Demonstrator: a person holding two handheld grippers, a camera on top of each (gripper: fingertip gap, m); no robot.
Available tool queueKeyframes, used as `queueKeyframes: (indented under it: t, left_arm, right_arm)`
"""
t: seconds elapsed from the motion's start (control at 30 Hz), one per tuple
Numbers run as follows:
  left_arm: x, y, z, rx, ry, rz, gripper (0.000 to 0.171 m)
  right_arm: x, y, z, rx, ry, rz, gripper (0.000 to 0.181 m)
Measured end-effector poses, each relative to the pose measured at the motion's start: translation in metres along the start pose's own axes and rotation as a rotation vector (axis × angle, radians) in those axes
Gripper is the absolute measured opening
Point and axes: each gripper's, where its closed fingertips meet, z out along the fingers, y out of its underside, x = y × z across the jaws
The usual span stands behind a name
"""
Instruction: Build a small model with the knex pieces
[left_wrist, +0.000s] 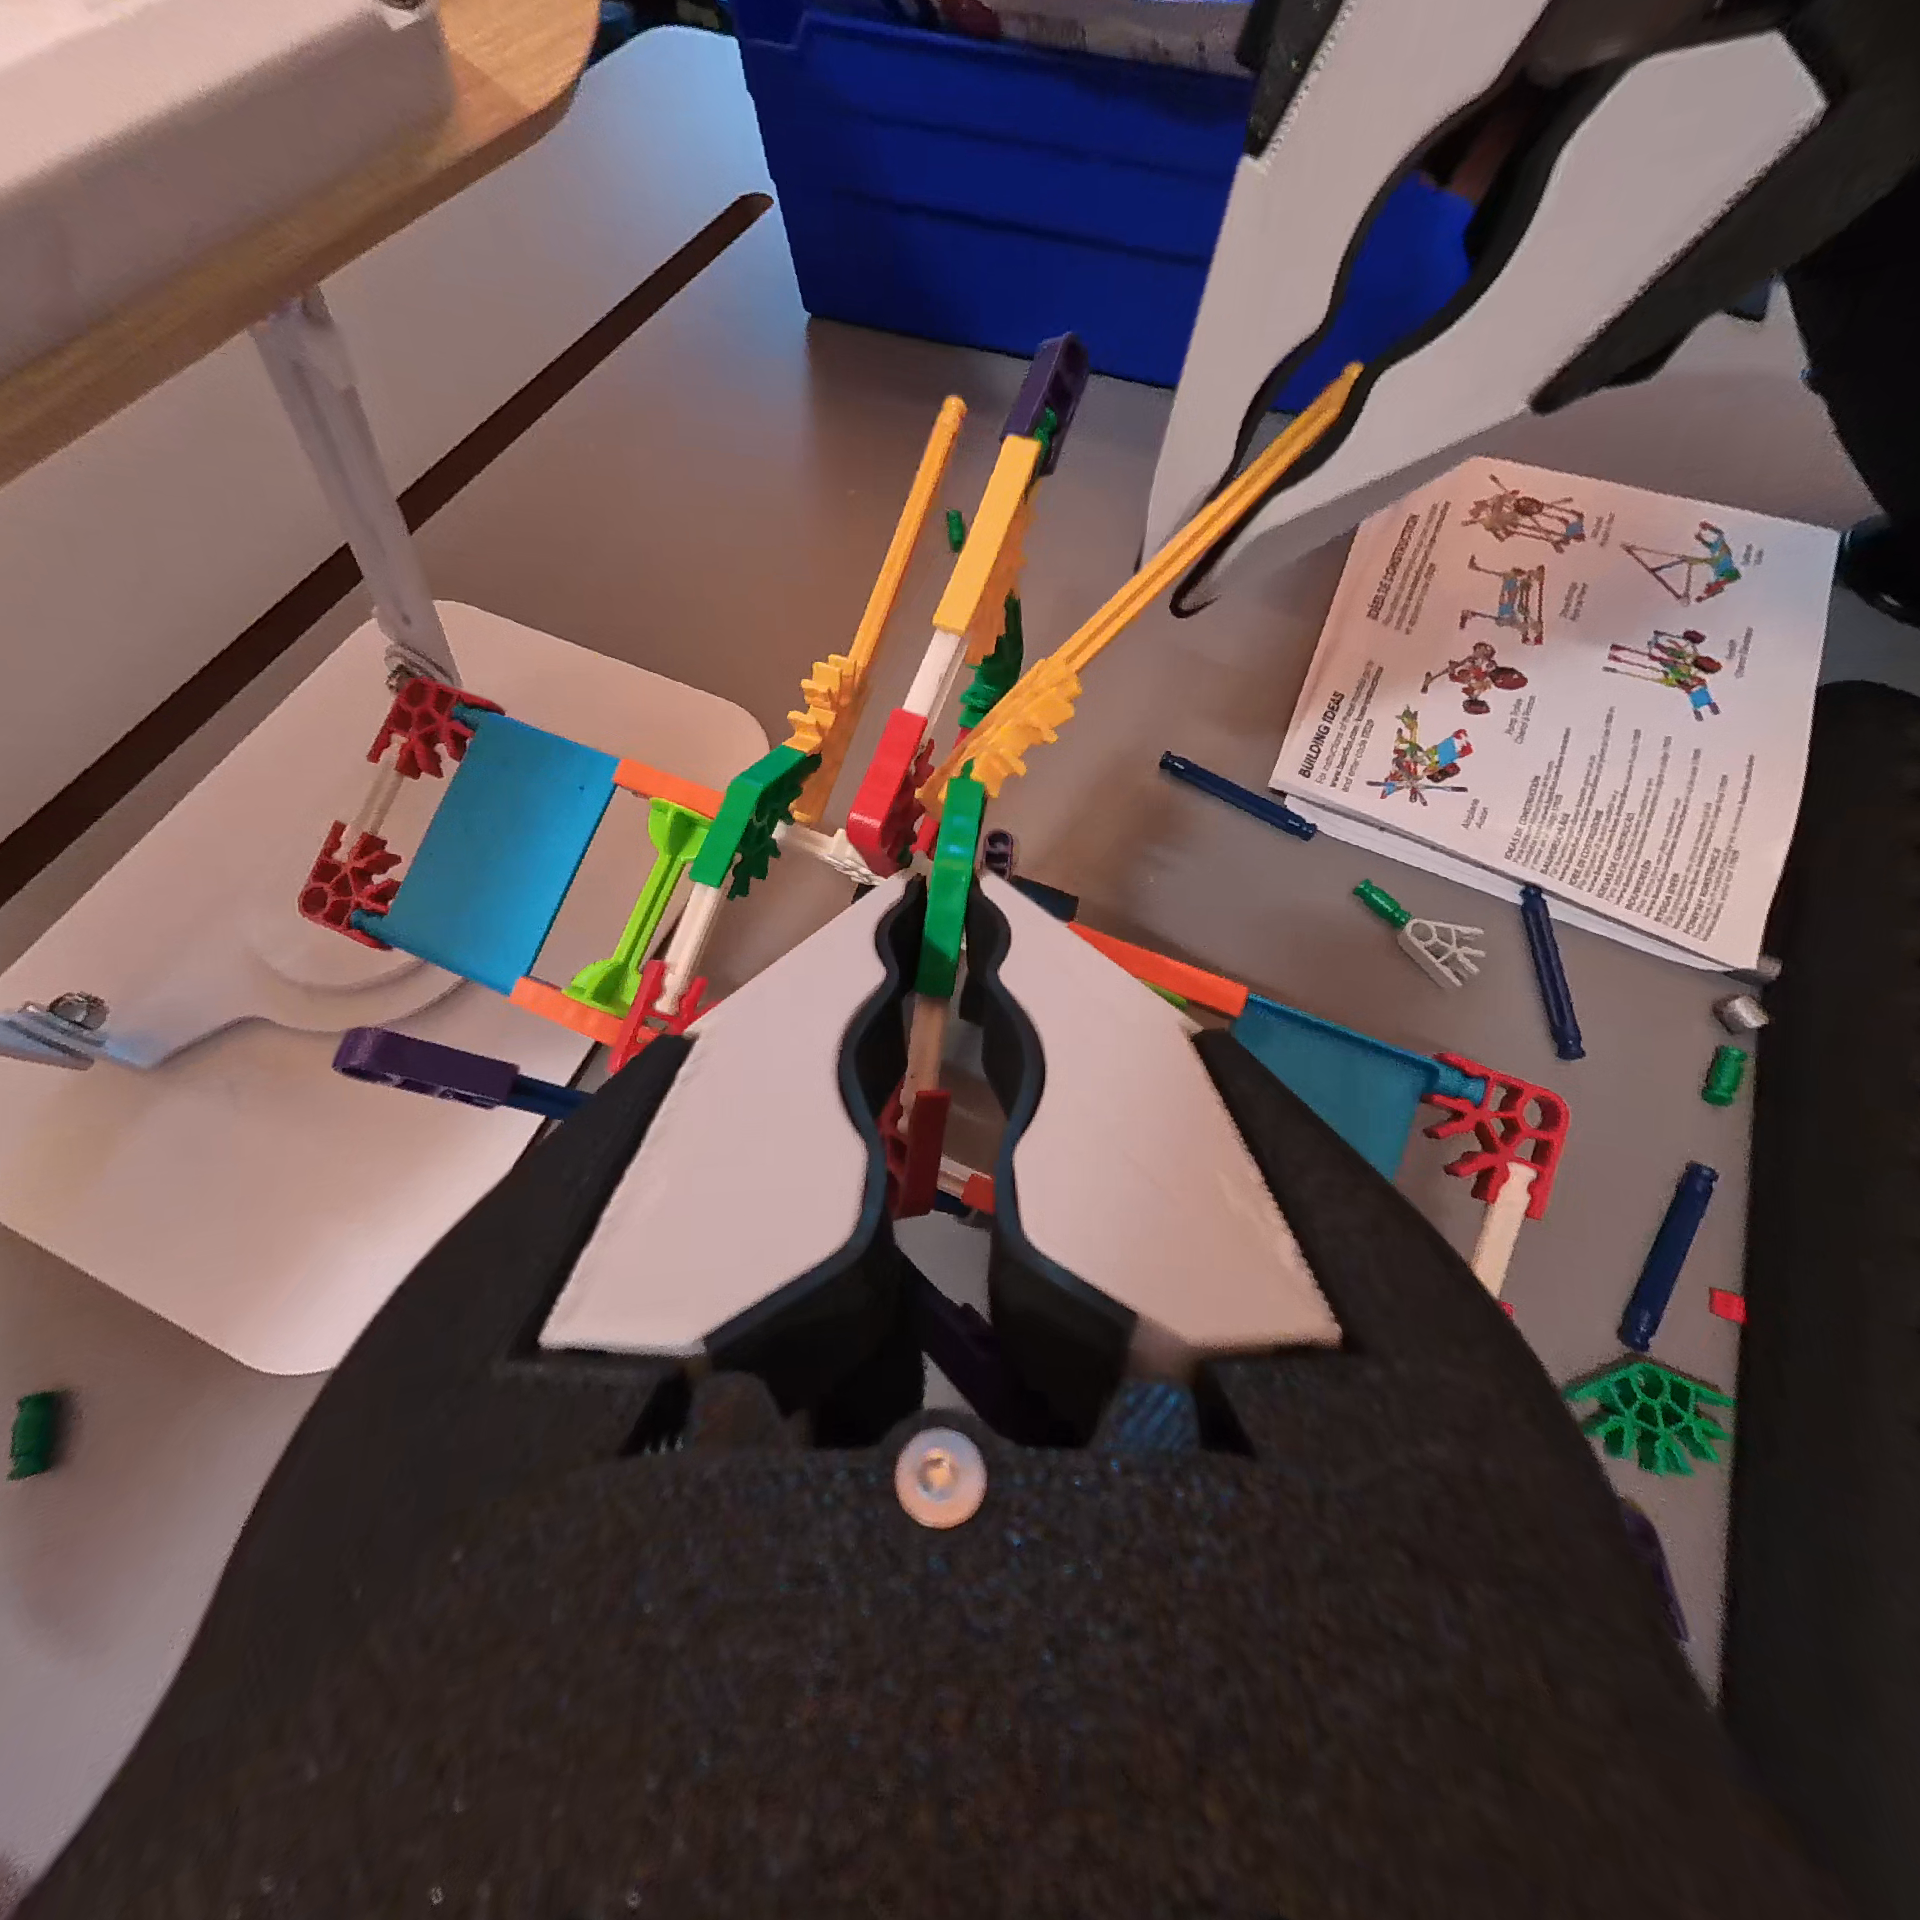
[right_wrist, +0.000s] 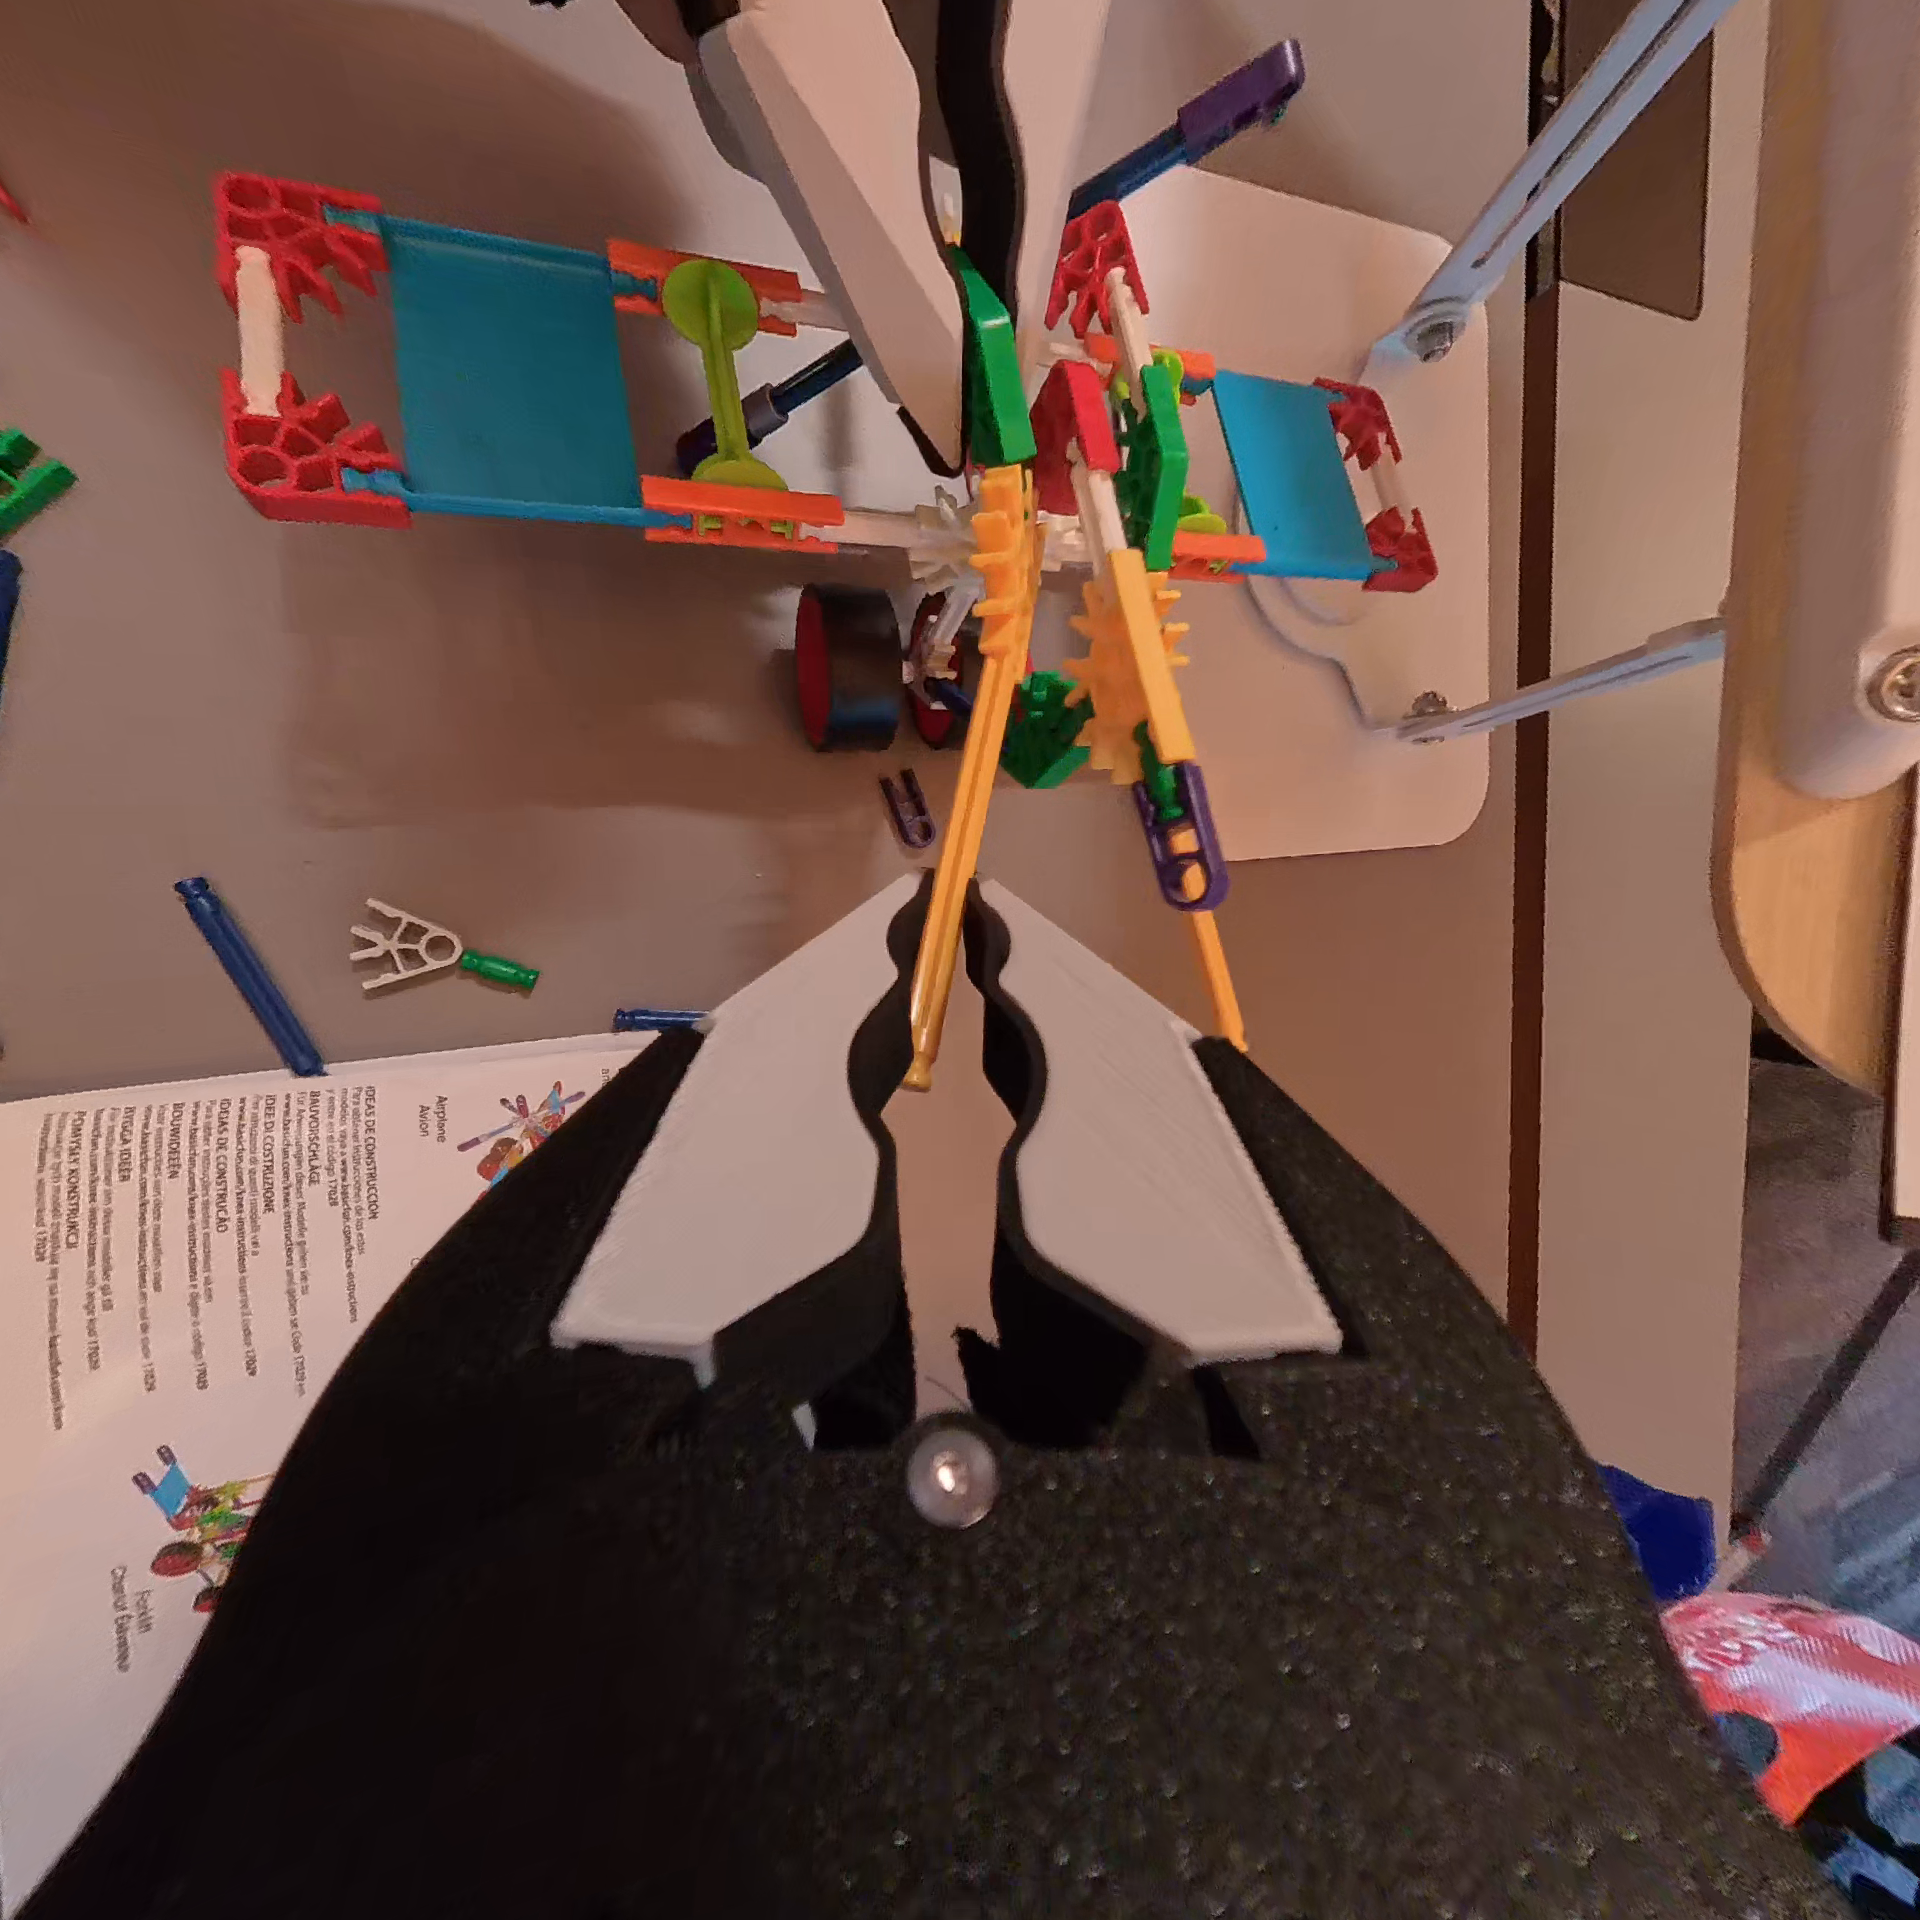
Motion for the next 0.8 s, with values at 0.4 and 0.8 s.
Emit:
queueKeyframes:
  t: [0.4, 0.8]
  left_arm:
    - [-0.001, -0.004, 0.004, -0.004, 0.002, -0.028, 0.005]
    - [0.024, 0.0, 0.003, -0.076, 0.07, 0.127, 0.005]
  right_arm:
    - [-0.01, 0.002, -0.001, -0.067, 0.071, -0.034, 0.007]
    - [-0.014, -0.036, -0.021, -0.013, 0.226, -0.131, 0.021]
